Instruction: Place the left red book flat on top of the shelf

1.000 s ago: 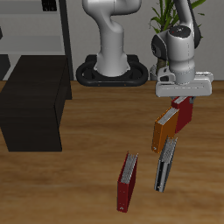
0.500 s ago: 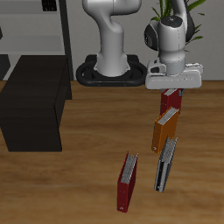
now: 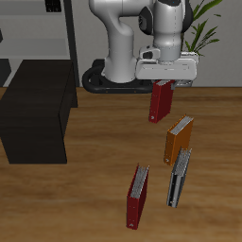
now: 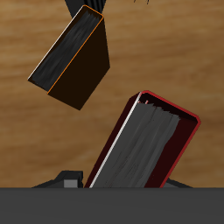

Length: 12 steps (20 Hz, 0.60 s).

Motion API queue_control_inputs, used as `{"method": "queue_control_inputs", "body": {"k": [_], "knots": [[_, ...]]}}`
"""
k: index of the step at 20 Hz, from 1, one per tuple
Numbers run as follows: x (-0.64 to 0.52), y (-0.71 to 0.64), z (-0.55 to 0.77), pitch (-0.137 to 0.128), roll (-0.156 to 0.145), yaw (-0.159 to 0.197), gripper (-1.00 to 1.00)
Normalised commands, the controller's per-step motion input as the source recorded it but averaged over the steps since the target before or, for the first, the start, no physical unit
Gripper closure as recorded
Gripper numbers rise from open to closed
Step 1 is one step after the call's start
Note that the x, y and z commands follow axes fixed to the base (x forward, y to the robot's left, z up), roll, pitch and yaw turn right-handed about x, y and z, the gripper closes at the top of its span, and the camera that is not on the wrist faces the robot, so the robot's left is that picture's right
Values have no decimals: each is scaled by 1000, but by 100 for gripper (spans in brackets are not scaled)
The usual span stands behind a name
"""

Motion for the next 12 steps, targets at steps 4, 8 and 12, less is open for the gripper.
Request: {"method": "queue_control_inputs", "body": {"k": [4,8,12], "knots": [[0,-490,526,-104,-123,90,100],[20,-352,365,-60,-77,66,100],[100,-432,480,-70,-116,66,100]]}}
